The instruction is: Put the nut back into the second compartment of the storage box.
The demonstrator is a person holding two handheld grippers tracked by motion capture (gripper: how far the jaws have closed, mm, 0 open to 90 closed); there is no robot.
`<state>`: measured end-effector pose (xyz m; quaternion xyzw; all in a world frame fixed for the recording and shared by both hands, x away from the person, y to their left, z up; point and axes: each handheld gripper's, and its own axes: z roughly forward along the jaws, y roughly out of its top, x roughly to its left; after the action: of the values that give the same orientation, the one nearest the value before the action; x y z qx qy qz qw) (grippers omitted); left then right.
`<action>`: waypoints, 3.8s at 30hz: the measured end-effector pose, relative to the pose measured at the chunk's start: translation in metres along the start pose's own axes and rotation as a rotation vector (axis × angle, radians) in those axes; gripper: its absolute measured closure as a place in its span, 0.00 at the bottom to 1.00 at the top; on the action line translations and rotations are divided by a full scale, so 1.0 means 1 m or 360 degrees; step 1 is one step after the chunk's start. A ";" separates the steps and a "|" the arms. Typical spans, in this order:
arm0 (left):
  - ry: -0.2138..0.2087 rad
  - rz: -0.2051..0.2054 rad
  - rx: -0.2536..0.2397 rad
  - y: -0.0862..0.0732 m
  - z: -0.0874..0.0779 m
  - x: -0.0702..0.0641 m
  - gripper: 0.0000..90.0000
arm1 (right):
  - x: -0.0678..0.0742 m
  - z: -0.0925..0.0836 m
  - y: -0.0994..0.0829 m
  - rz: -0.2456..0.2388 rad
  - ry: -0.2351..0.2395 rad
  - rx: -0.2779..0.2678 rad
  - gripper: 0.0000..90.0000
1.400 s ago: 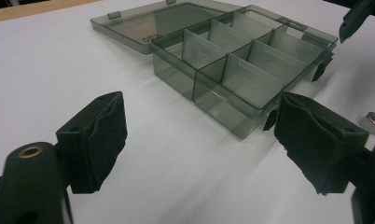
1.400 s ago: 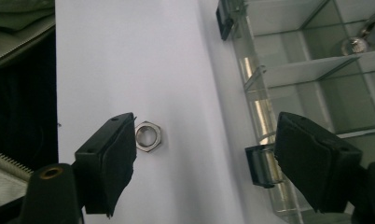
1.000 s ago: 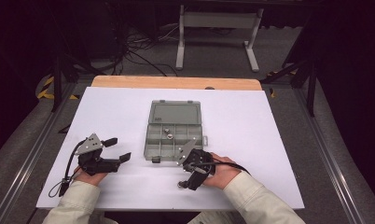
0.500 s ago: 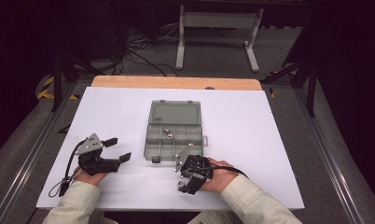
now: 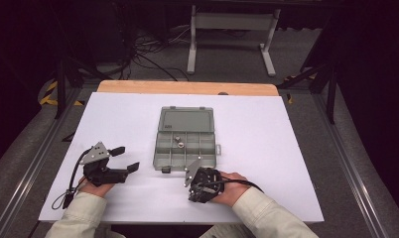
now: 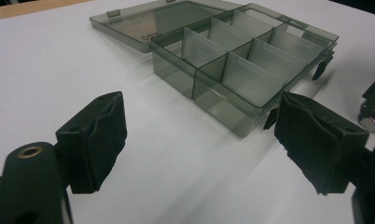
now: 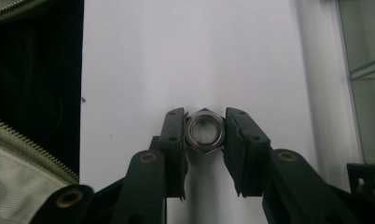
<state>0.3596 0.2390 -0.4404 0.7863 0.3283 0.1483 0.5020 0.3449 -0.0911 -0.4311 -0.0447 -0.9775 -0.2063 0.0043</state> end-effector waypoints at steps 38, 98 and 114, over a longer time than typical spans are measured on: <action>-0.0010 -0.0008 -0.0010 0.000 -0.001 0.001 0.19 | -0.048 -0.060 0.036 0.0040 -0.0152 -0.0220 0.77; 0.0018 -0.0034 -0.0004 -0.005 -0.009 0.001 0.20 | -0.139 -0.021 0.056 0.0277 -0.0293 -0.0174 0.77; 0.0074 -0.0066 -0.0006 -0.013 -0.022 0.002 0.20 | -0.147 -0.004 0.057 0.0283 -0.0208 -0.0144 0.77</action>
<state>0.3439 0.2588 -0.4422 0.7748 0.3558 0.1567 0.4985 0.4960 -0.0536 -0.4088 -0.1448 -0.9575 -0.2455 -0.0432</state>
